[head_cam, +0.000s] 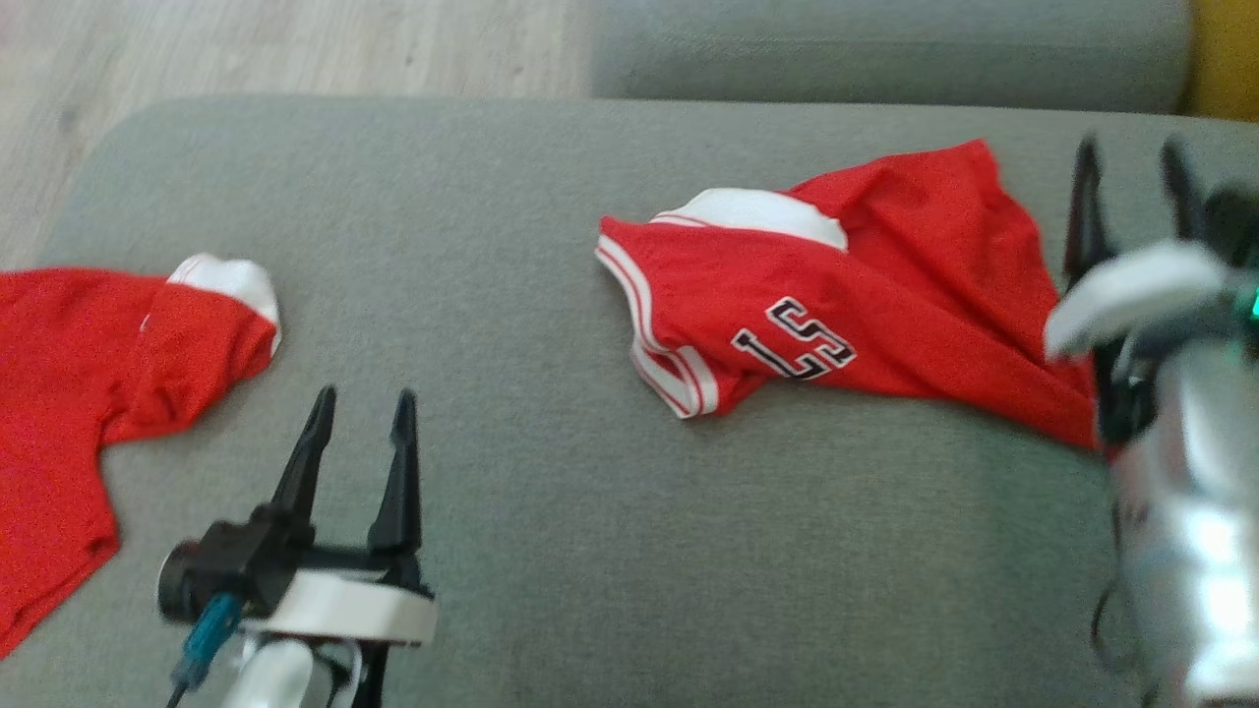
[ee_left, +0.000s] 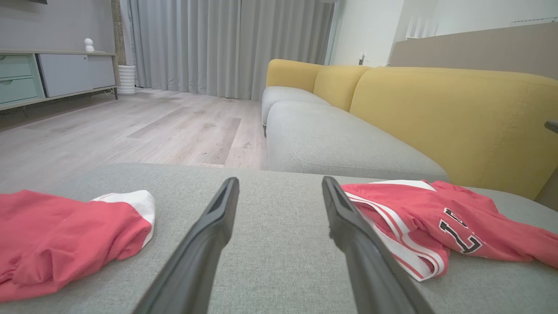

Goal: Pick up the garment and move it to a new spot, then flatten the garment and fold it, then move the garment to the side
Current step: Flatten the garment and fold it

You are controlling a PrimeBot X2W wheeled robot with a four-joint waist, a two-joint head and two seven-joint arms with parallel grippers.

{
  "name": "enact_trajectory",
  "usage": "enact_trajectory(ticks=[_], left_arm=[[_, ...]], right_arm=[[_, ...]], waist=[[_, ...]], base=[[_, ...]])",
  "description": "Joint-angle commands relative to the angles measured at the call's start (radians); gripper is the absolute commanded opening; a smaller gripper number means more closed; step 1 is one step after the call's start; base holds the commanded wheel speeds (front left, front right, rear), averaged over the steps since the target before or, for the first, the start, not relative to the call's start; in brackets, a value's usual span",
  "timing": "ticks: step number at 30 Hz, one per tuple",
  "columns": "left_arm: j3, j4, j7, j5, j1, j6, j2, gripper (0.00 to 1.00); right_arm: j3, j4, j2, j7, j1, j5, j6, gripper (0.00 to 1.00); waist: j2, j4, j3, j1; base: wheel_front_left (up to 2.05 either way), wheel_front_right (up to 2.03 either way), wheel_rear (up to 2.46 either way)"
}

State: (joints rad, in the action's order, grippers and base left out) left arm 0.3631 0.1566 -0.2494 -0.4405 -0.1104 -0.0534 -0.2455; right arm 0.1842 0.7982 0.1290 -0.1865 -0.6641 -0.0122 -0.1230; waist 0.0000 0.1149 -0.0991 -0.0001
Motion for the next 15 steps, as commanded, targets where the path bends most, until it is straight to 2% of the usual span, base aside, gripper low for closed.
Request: enact_trajectory(ticks=[1,5,9,15], left_arm=[[-0.049,-0.036,-0.012,-0.006,-0.007,-0.009,-0.030,1.00],[-0.070,-0.057,-0.012,-0.014,0.042,-0.020,-0.050,1.00],[-0.083,-0.084,-0.008,-0.018,0.082,-0.037,-0.064,1.00],[-0.083,-0.107,0.008,-0.021,0.095,-0.049,-0.070,1.00]], right_arm=[[-0.053,-0.075,-0.018,-0.020,0.061,0.017,-0.008,1.00],[-0.131,-0.230,-0.037,-0.011,0.263,0.080,-0.008,1.00],[-0.162,-0.410,-0.048,0.043,0.431,0.123,-0.008,1.00],[-0.178,-0.603,-0.057,0.132,0.560,0.150,-0.008,1.00]], waist=[[0.0000,-0.037,0.034,0.0001],[0.0000,-0.074,0.062,0.0001],[0.0000,-0.102,0.077,0.0001],[0.0000,-0.121,0.075,0.0001]], base=[[0.00,0.00,0.00],[0.00,0.00,0.00],[0.00,0.00,0.00],[0.00,0.00,0.00]])
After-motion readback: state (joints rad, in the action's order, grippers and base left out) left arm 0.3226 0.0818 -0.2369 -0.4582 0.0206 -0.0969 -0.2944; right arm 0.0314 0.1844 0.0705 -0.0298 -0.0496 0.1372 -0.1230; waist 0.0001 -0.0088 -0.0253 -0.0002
